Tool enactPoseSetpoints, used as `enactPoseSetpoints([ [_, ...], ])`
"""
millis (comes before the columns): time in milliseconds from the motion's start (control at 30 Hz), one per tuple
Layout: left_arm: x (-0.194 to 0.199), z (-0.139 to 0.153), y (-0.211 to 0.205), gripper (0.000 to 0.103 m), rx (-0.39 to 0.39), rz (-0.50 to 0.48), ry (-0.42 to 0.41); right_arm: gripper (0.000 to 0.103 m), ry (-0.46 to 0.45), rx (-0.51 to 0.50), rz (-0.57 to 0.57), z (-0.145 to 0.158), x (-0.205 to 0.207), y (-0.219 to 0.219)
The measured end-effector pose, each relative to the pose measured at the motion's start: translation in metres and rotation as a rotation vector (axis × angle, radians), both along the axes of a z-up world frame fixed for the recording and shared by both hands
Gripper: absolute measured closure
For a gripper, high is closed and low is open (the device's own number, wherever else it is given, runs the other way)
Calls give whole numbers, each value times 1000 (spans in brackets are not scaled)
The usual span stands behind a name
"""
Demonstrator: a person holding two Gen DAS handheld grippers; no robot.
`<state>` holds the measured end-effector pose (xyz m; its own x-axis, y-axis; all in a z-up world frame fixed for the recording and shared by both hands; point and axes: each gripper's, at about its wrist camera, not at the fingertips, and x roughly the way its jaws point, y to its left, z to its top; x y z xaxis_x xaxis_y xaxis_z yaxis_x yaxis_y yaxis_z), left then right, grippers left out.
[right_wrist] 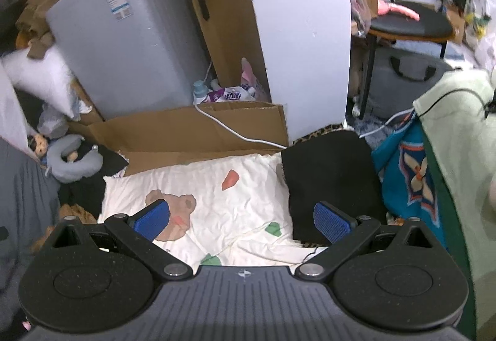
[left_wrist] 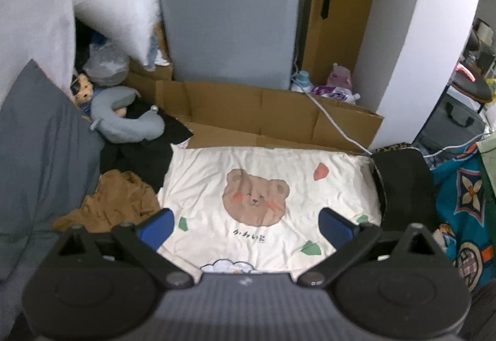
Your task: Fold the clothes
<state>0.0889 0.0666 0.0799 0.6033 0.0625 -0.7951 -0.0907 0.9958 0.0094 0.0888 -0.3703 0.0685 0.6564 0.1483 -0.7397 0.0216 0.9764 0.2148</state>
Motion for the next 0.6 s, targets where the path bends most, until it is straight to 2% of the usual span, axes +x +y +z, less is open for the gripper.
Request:
enactPoseSetpoints([
  [100, -11, -6, 6, 2, -2, 29, -3, 1, -25, -19, 4, 3, -12, 3],
  [300, -34, -23, 14, 1, -29, 100, -24, 1, -69, 12, -16, -3, -40, 9],
  [600, -63, -48, 0, 1, -15, 95, -36, 1, -90, -22, 13, -23, -85, 26],
])
